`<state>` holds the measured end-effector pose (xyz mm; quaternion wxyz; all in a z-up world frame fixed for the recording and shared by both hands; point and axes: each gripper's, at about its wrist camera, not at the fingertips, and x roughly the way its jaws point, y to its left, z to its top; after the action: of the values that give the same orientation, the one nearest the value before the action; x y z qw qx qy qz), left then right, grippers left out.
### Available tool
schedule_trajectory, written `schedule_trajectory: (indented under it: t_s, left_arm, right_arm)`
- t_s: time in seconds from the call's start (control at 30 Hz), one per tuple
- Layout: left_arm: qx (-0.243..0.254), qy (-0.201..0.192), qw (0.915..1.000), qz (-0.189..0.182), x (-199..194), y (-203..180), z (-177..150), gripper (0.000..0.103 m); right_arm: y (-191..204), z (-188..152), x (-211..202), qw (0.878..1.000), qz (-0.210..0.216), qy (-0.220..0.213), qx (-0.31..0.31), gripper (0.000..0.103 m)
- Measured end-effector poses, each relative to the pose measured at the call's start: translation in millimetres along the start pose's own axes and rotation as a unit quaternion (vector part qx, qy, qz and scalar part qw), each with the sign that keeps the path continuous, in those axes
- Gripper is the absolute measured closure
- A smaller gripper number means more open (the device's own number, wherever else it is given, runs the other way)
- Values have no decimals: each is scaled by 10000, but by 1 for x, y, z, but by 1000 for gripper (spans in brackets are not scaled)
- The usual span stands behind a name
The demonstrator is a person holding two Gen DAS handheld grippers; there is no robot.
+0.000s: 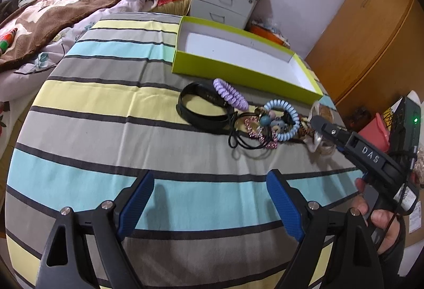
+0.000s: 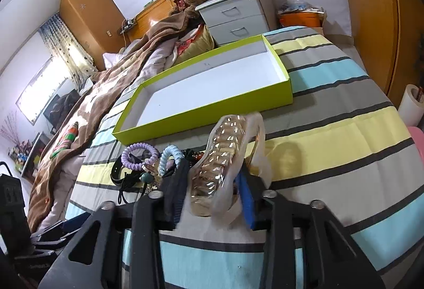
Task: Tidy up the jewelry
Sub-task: 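Move the right tool to the clear-and-gold claw clip and close on it, then grasp the black hair tie with teal bead with the left tool while the right tool holds the clip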
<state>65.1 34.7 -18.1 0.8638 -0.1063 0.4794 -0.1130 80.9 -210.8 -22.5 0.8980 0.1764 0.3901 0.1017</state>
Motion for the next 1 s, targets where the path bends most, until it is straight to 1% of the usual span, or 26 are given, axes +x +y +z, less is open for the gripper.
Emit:
schedule_trajectory:
  t_s: [0.03,0.23,0.37,0.4,0.5,0.57,0.6,0.67,0.77,0.83,0.9,0.97,1.0]
  left_arm:
    - [37,17,10000,22,0,-1,0,15]
    - [58,-43,10000,-14,-5,-3,2,17]
    - [135,-35,9996,230,-5,-2,5,17]
    - [88,-63,9996,264,-6,0,6,17]
    - [-78,-112,9997,198,-4,3,11,17]
    - [-144,-68,9996,245,2,3,15,21]
    - [-160,-41,9997,197,5,2,16,23]
    - [-151,17,9998,127,11,-3,18,23]
    - [-20,51,9997,252,19,-13,21,24]
    - [-48,97,9996,277,24,-15,23,27]
    - [-102,51,9995,292,27,-17,26,28]
    - [-153,32,9992,357,31,-17,29,32]
    - [-178,55,9991,390,33,-17,29,36]
  right_arm:
    - [1,0,-1,10000,-28,-29,-48,83]
    - [1,2,-8,9995,-112,-125,-279,83]
    - [2,3,-18,9976,-334,-257,-553,83]
    - [1,3,-21,9972,-385,-285,-569,83]
    - [-7,4,-31,9966,-520,-360,-519,83]
    - [-11,3,-36,9959,-605,-407,-538,83]
    - [-13,2,-39,9954,-652,-437,-548,83]
    - [-16,1,-43,9949,-712,-475,-536,83]
    - [-21,-1,-45,9951,-719,-485,-480,83]
    - [-23,-1,-46,9952,-727,-471,-462,83]
    - [-25,-1,-46,9953,-720,-464,-442,83]
    - [-25,-2,-46,9954,-719,-454,-441,83]
    - [-25,-3,-46,9954,-713,-458,-440,83]
